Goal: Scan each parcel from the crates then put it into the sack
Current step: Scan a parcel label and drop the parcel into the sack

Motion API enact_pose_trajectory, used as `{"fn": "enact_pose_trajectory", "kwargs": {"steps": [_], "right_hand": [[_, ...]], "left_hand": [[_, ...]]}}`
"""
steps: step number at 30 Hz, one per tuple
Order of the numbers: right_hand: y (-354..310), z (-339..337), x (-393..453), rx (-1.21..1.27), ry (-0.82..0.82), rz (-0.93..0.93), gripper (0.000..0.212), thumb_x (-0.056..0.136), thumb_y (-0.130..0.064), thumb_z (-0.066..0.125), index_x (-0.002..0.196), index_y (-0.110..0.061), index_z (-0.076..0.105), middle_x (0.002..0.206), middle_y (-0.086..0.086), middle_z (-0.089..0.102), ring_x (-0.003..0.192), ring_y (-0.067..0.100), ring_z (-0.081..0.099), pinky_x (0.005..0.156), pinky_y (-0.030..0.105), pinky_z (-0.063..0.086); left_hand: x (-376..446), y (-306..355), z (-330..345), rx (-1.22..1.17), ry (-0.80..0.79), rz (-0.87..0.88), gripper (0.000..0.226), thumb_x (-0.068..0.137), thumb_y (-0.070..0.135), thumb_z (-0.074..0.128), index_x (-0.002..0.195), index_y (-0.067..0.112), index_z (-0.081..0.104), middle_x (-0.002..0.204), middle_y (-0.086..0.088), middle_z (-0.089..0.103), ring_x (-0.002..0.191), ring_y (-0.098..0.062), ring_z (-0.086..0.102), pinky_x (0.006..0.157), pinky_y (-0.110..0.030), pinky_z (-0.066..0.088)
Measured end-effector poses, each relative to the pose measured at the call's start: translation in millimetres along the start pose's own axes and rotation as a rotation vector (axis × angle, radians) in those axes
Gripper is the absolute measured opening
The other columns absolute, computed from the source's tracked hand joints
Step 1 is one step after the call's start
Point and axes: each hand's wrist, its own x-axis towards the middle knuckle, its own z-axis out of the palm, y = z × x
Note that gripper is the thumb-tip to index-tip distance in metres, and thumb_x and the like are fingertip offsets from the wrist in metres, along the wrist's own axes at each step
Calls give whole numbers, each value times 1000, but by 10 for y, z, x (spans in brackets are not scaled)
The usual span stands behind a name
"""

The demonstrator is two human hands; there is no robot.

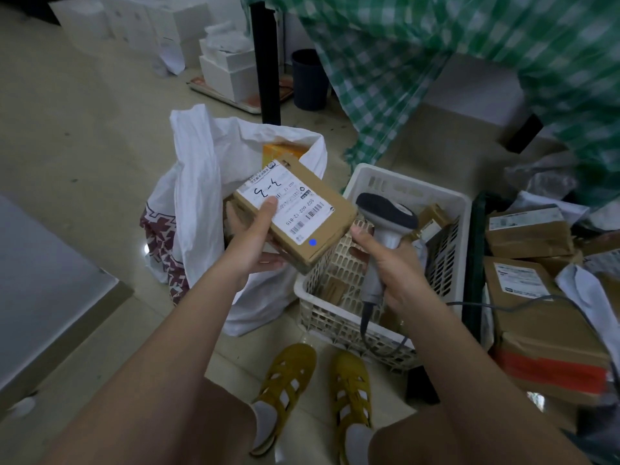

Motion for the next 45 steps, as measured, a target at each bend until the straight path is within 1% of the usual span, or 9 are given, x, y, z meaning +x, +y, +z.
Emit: {"fn": "enact_pose_trajectory", "kwargs": {"steps": [11, 17, 20, 24, 28, 31, 36, 41, 45], "right_hand": [[-134, -96, 123, 129, 112, -50, 37, 82, -14, 74, 116, -6, 61, 106, 11, 72, 96, 22, 70, 87, 41, 56], [-166, -167, 158, -31, 139, -129, 70, 67, -39, 84, 126, -11, 57, 114, 4, 70, 104, 20, 67, 96, 45, 52], [-115, -153, 93, -25, 149, -125, 64, 74, -35, 81, 128, -13, 55, 117, 1, 68, 107, 18, 65, 95, 39, 52], [-32, -80, 105, 95, 182, -98, 81, 58, -39, 90, 127, -12, 56, 115, 2, 70, 105, 18, 67, 91, 41, 55], [-42, -85, 203, 141, 270, -50, 61, 71, -17, 84, 124, -6, 56, 111, 7, 71, 97, 18, 70, 85, 45, 58], [-55, -73, 194, 96, 220, -71, 49, 74, -15, 82, 117, -8, 61, 106, 5, 73, 95, 19, 71, 84, 45, 58], [-156, -31, 102, -69, 136, -156, 17, 85, -20, 72, 94, -25, 58, 89, -13, 65, 78, -3, 61, 67, 13, 50], [-176, 35, -33, -209, 125, -101, 16, 91, -29, 64, 79, -28, 53, 84, 1, 65, 86, 20, 63, 85, 41, 51], [-145, 14, -173, -349, 36, -114, 16, 90, -25, 65, 77, -20, 56, 67, 0, 58, 63, 14, 55, 55, 23, 44]], "left_hand": [[42, -70, -151, 100, -289, -99, 89, 61, 69, 71, 133, 22, 47, 112, 4, 71, 102, -15, 69, 93, -33, 52], [68, -81, -87, 97, -250, -129, 76, 81, 56, 66, 142, 29, 28, 109, -2, 69, 91, -21, 72, 83, -35, 57], [17, -65, 38, 46, -245, -90, 70, 90, 50, 57, 144, 44, 13, 112, -1, 66, 85, -26, 73, 74, -35, 60], [-44, -78, 190, 93, -321, -75, 74, 86, 42, 66, 137, 40, 12, 115, -4, 67, 89, -29, 72, 89, -44, 55], [-73, -93, 210, 209, -360, -99, 68, 65, 61, 73, 109, 28, 34, 115, -5, 68, 98, -18, 70, 101, -43, 48], [-88, -112, 205, 296, -368, -113, 79, 63, 71, 72, 115, 23, 36, 112, 1, 69, 101, -12, 67, 98, -38, 47], [30, -148, 129, 320, -385, -116, 71, 83, 35, 71, 139, 28, 28, 118, 6, 63, 102, -11, 64, 87, -29, 51], [139, -275, 69, 309, -258, -119, 83, 58, 48, 81, 130, 23, 48, 121, 4, 63, 107, -14, 63, 89, -33, 53], [226, -329, 57, 162, -129, -71, 51, 79, 23, 77, 125, 15, 56, 113, 3, 67, 95, -7, 66, 66, -17, 52]]}}
